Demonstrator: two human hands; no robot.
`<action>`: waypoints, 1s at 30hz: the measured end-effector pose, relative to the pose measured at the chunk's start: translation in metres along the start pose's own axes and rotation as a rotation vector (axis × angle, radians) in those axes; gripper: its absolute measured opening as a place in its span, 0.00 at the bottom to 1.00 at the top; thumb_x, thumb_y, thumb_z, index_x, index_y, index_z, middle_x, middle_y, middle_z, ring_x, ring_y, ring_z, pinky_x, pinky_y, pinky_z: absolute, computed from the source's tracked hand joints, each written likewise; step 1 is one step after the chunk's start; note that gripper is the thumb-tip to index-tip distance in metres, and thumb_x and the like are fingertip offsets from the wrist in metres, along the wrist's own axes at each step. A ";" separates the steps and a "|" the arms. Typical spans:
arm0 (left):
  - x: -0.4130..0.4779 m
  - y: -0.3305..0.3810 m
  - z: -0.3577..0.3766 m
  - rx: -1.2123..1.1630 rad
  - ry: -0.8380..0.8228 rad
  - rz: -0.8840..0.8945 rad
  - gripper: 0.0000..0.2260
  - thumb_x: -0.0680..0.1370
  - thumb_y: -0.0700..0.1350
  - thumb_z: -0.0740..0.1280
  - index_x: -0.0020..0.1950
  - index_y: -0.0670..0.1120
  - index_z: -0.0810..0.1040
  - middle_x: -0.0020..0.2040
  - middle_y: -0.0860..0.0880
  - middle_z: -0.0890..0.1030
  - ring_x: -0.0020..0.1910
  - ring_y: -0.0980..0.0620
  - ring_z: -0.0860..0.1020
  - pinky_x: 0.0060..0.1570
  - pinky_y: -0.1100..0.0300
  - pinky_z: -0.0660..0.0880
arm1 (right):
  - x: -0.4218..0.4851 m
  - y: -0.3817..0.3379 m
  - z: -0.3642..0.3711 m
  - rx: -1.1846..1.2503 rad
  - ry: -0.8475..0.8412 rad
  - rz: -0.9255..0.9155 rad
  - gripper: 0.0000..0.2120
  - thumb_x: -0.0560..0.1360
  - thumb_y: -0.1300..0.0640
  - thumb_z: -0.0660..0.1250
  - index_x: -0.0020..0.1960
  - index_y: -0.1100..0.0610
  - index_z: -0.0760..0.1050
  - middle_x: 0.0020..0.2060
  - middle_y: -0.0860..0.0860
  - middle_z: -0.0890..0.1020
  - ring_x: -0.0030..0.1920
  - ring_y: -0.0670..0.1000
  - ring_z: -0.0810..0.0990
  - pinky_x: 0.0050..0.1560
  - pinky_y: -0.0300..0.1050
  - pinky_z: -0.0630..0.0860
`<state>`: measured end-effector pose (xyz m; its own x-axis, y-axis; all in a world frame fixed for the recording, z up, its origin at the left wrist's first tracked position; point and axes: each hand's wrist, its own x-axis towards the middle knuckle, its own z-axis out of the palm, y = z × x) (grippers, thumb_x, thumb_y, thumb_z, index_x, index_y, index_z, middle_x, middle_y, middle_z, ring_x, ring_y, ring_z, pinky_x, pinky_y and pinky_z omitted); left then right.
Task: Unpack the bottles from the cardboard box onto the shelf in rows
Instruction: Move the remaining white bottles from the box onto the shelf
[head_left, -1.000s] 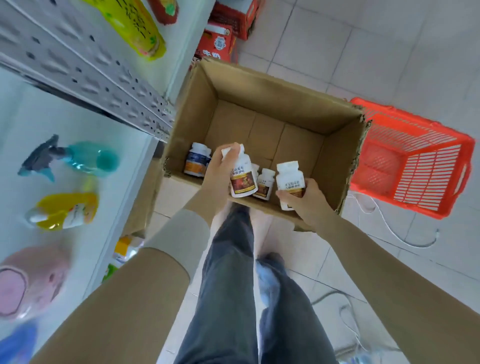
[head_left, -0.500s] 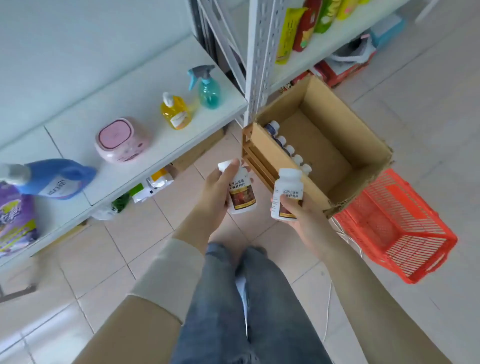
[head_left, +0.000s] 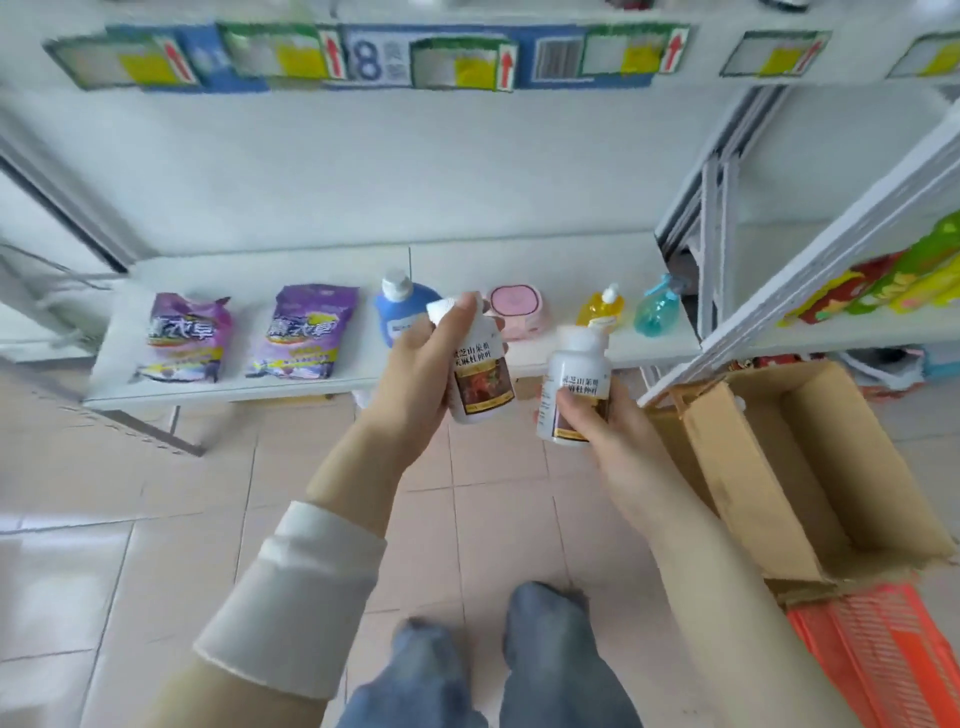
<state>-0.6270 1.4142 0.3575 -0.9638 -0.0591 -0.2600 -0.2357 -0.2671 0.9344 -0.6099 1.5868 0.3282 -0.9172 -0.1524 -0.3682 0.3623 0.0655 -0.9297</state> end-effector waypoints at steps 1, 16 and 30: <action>-0.009 0.015 -0.019 -0.001 0.023 0.026 0.11 0.78 0.52 0.61 0.50 0.46 0.78 0.42 0.51 0.83 0.39 0.57 0.81 0.42 0.62 0.79 | -0.002 -0.011 0.023 -0.020 -0.021 -0.030 0.08 0.76 0.56 0.65 0.54 0.50 0.72 0.43 0.43 0.81 0.39 0.32 0.79 0.44 0.27 0.72; -0.047 0.193 -0.213 -0.082 0.271 0.398 0.07 0.78 0.48 0.62 0.48 0.47 0.77 0.35 0.54 0.84 0.33 0.59 0.81 0.38 0.65 0.79 | 0.019 -0.168 0.242 -0.096 -0.391 -0.294 0.25 0.57 0.35 0.73 0.50 0.42 0.77 0.51 0.49 0.83 0.58 0.54 0.79 0.60 0.56 0.71; 0.053 0.352 -0.320 0.145 0.214 0.554 0.14 0.67 0.54 0.63 0.47 0.48 0.76 0.40 0.55 0.85 0.40 0.57 0.82 0.44 0.59 0.81 | 0.135 -0.313 0.361 -0.077 -0.513 -0.407 0.25 0.61 0.48 0.67 0.57 0.52 0.74 0.53 0.52 0.83 0.55 0.49 0.81 0.60 0.46 0.75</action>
<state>-0.7213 1.0093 0.5944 -0.9051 -0.3474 0.2450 0.2645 -0.0088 0.9644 -0.7870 1.1898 0.5682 -0.7763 -0.6291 0.0397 -0.0274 -0.0293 -0.9992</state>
